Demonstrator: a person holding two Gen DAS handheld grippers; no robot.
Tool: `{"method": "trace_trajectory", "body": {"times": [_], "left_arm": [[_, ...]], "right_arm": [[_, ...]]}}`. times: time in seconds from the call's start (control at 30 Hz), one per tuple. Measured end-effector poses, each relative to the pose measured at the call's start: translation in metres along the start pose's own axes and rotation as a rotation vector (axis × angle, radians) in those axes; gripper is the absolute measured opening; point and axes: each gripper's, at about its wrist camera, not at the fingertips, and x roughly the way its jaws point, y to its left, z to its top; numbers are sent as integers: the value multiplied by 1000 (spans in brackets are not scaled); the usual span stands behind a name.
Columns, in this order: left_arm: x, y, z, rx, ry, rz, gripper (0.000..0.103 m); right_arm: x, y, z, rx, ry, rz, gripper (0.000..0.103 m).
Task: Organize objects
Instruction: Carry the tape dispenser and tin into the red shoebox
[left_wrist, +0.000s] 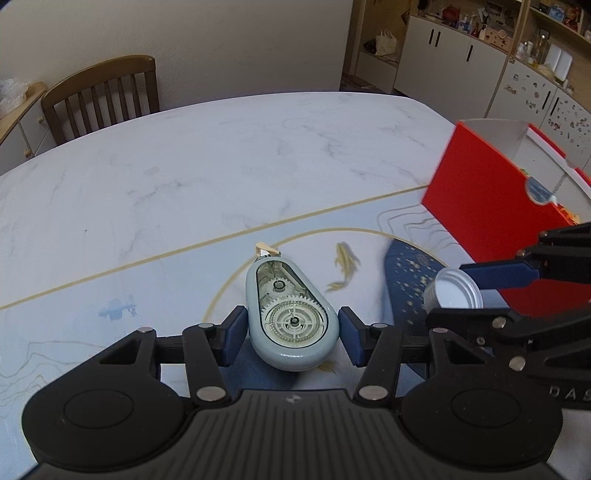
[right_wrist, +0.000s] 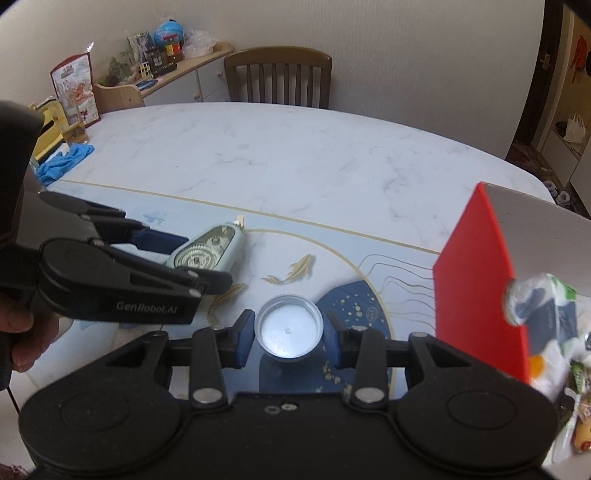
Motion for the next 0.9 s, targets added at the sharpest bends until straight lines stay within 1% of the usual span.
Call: {"method": "trace_trajectory", "body": {"times": [0.2, 0.4, 0.63, 0.9], "left_arm": [[-30, -20, -11, -5, -21, -25, 53], [-61, -46, -12, 3, -50, -48, 53], [-84, -82, -1, 31, -87, -67, 53], [-92, -132, 18, 83, -124, -88, 53]], "right_arm": [[-34, -6, -6, -1, -49, 27, 38], [-69, -22, -12, 1, -95, 36, 38], [-105, -51, -19, 0, -149, 33, 38], [-130, -99, -34, 35, -183, -5, 38]]}}
